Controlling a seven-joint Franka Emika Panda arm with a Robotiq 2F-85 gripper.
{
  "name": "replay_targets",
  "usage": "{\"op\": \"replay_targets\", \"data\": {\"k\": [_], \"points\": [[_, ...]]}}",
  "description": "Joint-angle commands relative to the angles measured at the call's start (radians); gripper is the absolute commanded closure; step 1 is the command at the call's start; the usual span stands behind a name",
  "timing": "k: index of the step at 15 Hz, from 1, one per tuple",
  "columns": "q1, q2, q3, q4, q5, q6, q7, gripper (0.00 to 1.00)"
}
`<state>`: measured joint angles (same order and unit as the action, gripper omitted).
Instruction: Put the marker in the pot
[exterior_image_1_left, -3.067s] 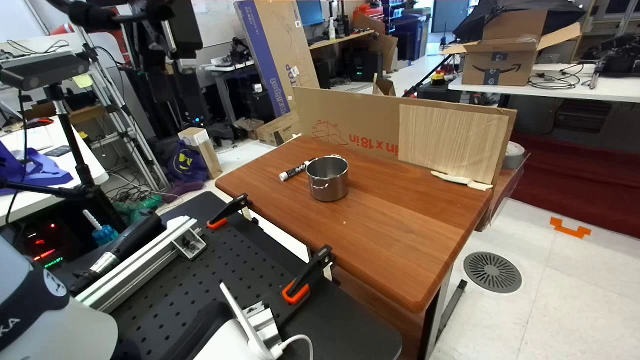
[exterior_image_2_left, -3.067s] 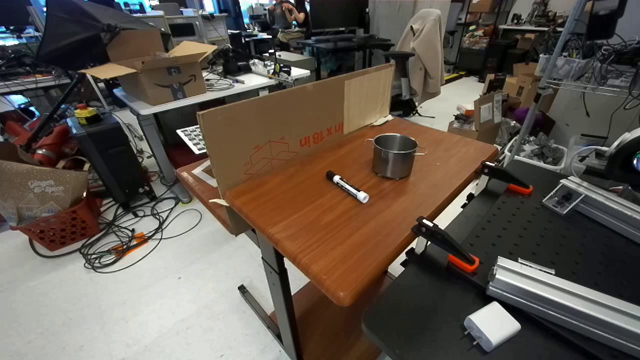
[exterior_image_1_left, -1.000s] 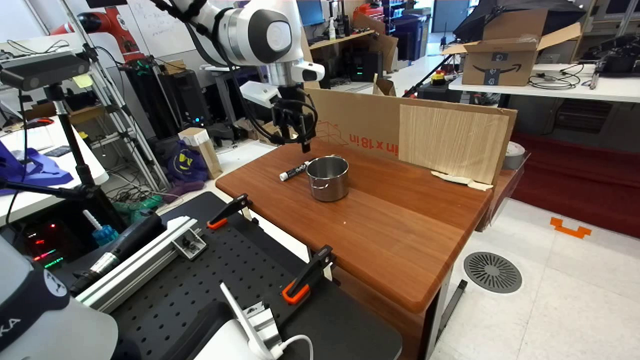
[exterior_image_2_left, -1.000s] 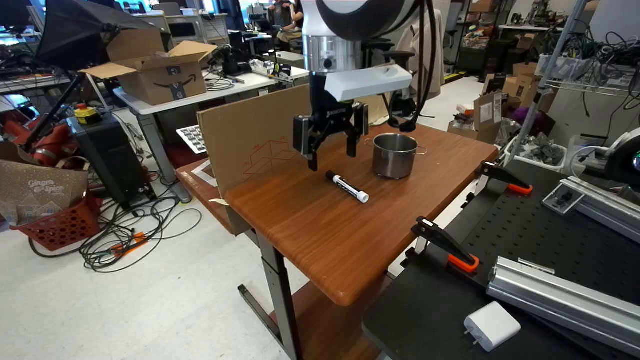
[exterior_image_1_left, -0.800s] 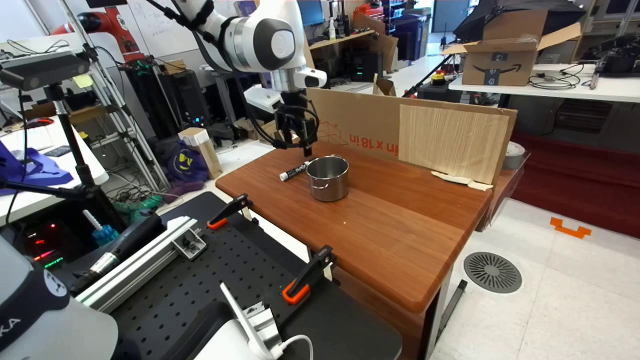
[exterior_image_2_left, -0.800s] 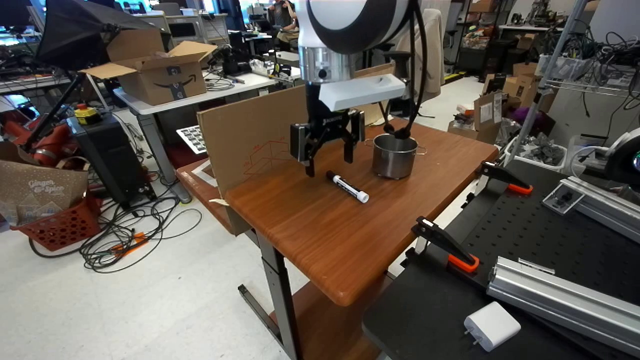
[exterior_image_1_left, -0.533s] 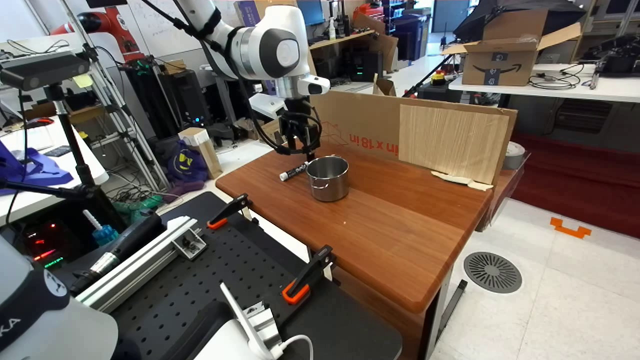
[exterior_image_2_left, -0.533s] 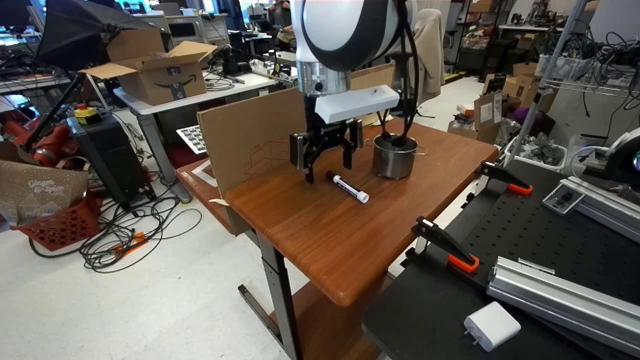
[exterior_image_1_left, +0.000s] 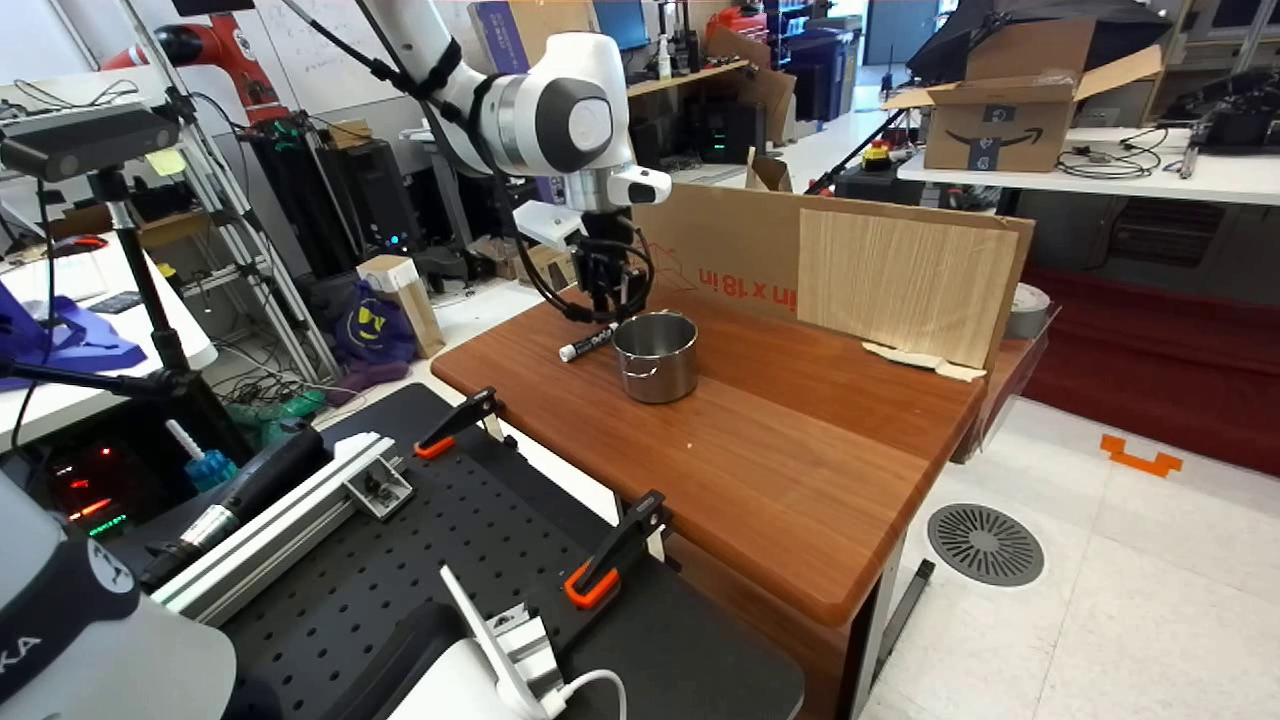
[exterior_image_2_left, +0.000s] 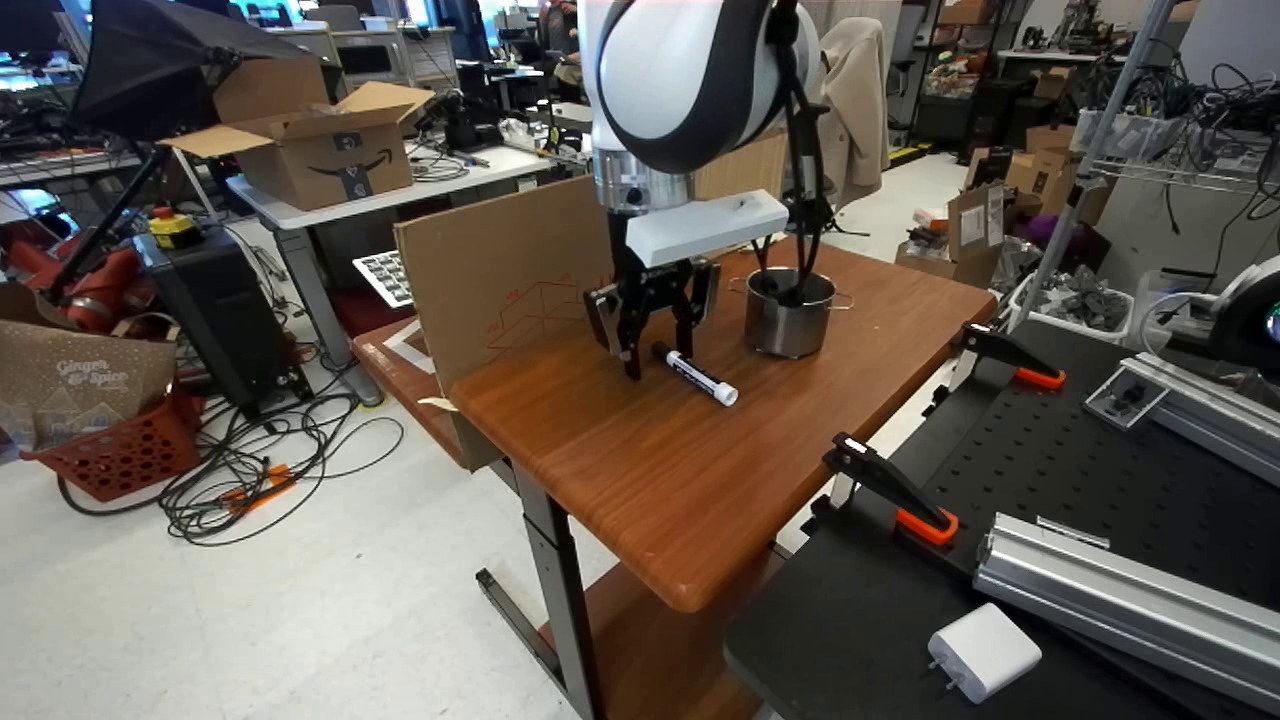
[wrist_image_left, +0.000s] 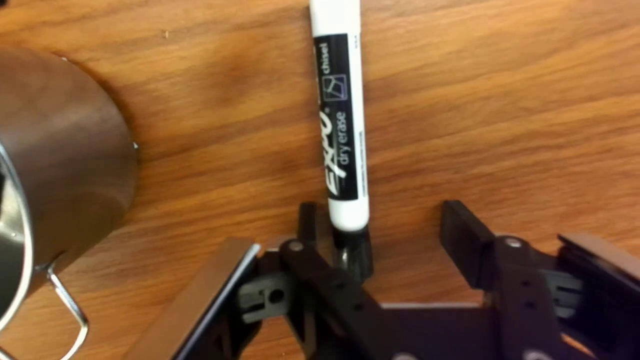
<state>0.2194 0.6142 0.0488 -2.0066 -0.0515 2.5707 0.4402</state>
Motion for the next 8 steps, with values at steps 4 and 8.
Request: {"op": "replay_targets", "data": {"k": [4,8], "points": [[0.022,-0.005,-0.012,0.016,0.031,-0.008,-0.009,0.87],[0.024,-0.045,-0.005,-0.014,0.032,-0.004,-0.011,0.95]]}}
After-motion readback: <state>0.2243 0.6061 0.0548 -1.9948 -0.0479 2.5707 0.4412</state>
